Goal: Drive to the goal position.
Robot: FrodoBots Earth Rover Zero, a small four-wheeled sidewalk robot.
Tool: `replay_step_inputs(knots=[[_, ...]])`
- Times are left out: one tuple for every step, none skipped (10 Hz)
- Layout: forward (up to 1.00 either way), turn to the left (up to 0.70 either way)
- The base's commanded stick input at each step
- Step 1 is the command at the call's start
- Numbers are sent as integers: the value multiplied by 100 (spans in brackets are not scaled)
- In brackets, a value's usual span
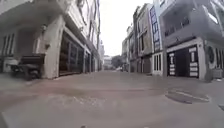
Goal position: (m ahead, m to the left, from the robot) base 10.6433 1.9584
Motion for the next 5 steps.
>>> replay_step_inputs(knots=[[85,0],[85,0],[85,0],[85,0],[85,0]])
